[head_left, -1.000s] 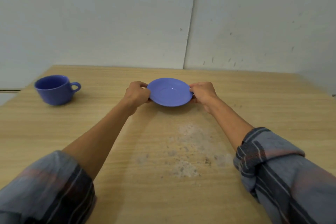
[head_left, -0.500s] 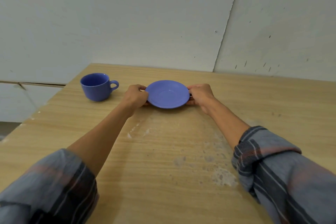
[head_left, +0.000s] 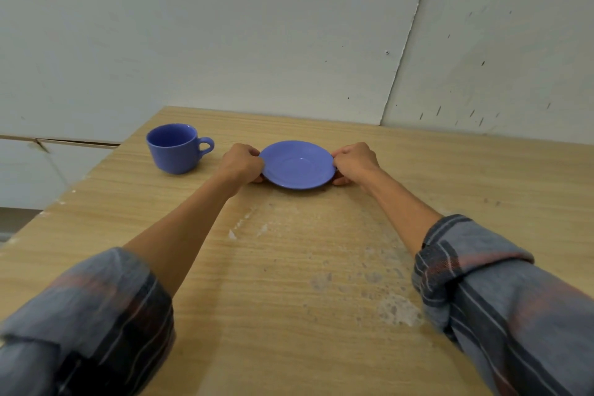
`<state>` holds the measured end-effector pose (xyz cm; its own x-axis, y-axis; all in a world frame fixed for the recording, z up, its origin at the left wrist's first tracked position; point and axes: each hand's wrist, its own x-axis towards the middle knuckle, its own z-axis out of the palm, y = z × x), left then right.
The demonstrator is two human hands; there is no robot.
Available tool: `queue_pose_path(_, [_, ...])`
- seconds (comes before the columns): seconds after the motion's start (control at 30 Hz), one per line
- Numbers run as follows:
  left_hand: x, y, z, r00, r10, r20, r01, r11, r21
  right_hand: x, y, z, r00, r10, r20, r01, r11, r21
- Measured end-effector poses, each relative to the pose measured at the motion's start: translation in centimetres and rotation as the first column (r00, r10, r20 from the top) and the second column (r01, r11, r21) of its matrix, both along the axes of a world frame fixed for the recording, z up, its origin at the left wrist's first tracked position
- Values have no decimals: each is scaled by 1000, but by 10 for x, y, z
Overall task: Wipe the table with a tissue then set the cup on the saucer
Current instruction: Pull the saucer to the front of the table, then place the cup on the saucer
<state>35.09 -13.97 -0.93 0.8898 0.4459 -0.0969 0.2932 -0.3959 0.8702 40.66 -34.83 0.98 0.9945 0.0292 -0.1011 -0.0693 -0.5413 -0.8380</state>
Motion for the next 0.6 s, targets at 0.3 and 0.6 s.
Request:
queue_pose_path(0.3, [-49, 10, 33, 996, -41, 78, 12, 938, 346, -26, 48, 24, 939, 221, 262, -190, 972, -138])
queue_pose_path(0.6, [-91, 82, 59, 936, 22, 351, -181, 886, 427, -47, 140, 31, 867, 449, 216, -436, 893, -108])
